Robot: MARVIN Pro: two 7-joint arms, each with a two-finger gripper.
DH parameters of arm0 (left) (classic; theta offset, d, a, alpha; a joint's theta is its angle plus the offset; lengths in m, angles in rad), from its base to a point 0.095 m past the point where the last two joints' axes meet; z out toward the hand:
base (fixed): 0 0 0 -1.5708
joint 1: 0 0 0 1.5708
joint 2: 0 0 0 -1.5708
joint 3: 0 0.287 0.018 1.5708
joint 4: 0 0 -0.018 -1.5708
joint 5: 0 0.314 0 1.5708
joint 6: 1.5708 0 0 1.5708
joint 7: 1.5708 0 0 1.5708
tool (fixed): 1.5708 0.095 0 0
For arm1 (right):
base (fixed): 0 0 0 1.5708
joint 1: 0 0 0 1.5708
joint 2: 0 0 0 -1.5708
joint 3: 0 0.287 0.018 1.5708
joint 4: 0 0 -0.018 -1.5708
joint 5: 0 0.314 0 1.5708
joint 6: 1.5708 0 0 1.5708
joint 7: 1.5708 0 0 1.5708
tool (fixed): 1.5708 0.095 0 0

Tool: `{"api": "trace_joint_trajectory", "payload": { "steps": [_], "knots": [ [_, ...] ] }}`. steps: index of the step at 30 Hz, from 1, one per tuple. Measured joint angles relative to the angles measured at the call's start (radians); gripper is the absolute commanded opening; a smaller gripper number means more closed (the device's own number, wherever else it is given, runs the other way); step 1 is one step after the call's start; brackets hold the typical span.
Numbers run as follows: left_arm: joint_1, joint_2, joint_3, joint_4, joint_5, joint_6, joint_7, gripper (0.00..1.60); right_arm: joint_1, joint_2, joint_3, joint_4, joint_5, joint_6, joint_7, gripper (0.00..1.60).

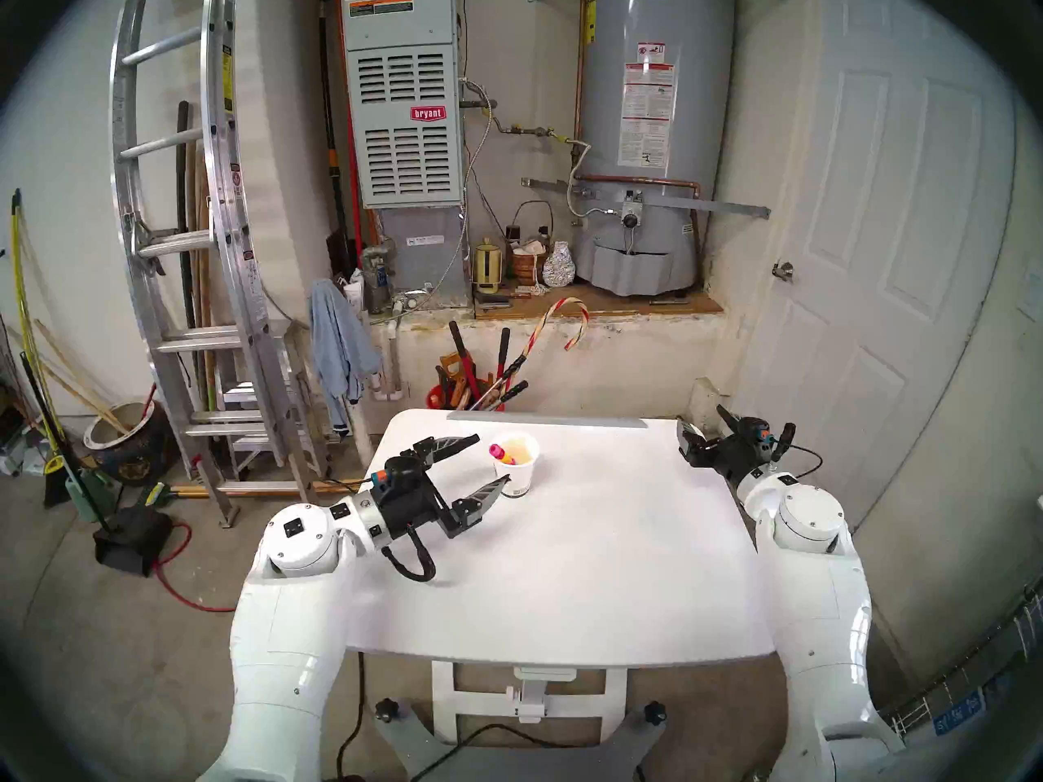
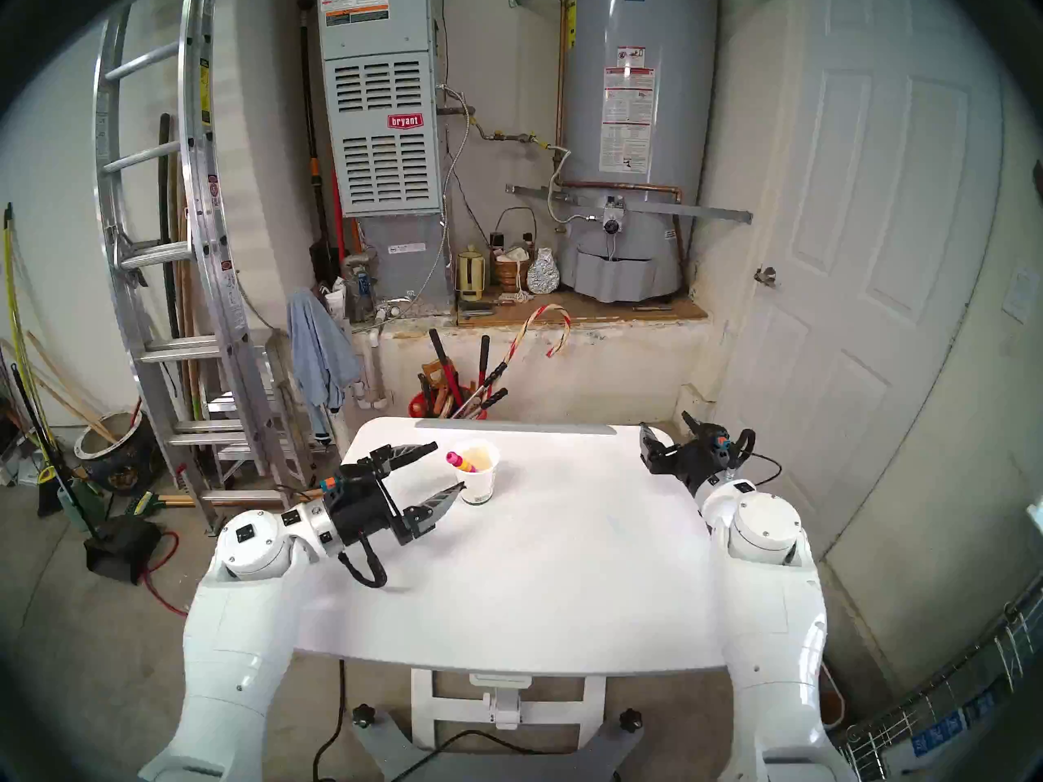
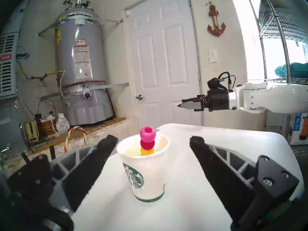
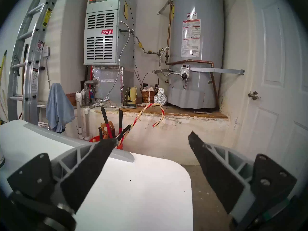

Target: Switch the marker to another color

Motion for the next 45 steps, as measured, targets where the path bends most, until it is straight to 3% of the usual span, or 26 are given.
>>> {"api": "trace_joint_trajectory", "payload": {
  "steps": [24, 40, 45],
  "knots": [
    [-0.033, -0.005, 0.034, 0.034, 0.000, -0.009, -0.004, 1.60, -0.028, -0.006, 0.030, -0.026, 0.006, -0.001, 0.024, 1.60],
    [-0.045, -0.006, 0.039, 0.051, 0.008, -0.012, 0.015, 1.41, -0.054, -0.015, 0.050, -0.054, 0.010, -0.002, 0.041, 1.60],
    [-0.046, -0.004, 0.041, 0.052, 0.008, -0.012, 0.015, 1.26, -0.061, -0.019, 0.055, -0.066, 0.010, -0.001, 0.044, 1.60]
  ]
}}
